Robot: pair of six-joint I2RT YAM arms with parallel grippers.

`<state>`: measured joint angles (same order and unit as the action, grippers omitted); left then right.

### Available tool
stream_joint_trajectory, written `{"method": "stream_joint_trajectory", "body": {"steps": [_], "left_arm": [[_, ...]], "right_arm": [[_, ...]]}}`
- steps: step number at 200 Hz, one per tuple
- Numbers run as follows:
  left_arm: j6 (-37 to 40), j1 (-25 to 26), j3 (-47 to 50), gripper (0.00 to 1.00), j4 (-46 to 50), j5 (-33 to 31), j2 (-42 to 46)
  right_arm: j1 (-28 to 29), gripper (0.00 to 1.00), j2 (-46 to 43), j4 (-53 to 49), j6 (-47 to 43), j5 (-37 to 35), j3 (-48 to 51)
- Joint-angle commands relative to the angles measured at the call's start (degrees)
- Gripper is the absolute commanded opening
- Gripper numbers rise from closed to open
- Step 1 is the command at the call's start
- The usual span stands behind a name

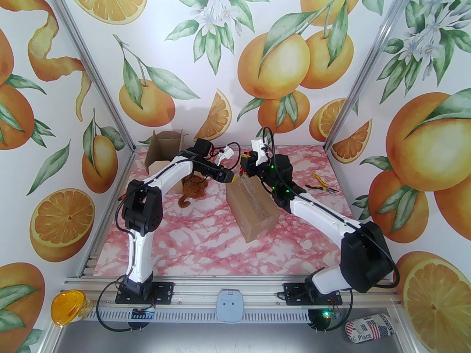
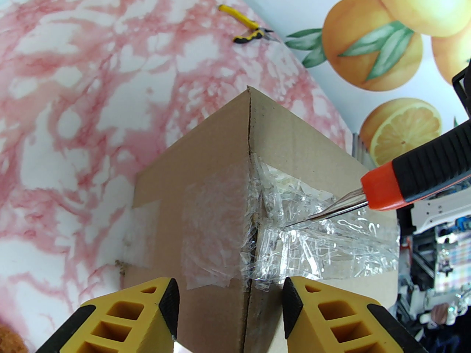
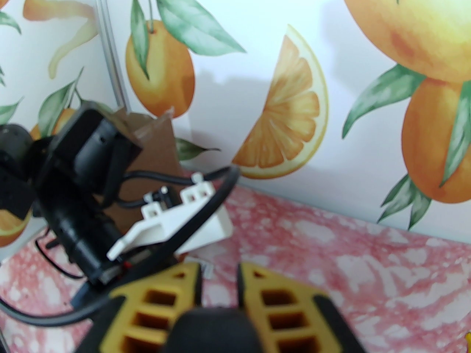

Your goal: Unpack the express box

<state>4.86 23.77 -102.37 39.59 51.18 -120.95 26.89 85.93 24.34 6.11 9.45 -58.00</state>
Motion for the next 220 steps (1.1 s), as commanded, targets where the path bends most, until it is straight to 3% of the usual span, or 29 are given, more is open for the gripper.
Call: {"method": "stream_joint_trajectory", "body": {"steps": [1,50,126,220], "left_arm": [[0.77,1.03,1.91,0.46,-0.19,-0.46,-1.21],[0.63,1.04,2.35,0.44,-0.37,-0.21,-1.31],[-0.26,1.02,3.37,0.4,-1.31,-1.3,-0.88],[-3.13,0.76,6.65,0.29,-4.53,-4.07,-0.61]], "right_arm": [[0.88,0.09,-0.06,5.6,-1.36,-1.53,1.38],[1.32,0.09,0.55,10.21,-1.52,-2.63,2.47],[2.33,0.08,-0.79,5.22,-3.05,-4.17,3.39],[3.93,0.08,-4.66,1.28,-3.12,-7.51,5.44]]}}
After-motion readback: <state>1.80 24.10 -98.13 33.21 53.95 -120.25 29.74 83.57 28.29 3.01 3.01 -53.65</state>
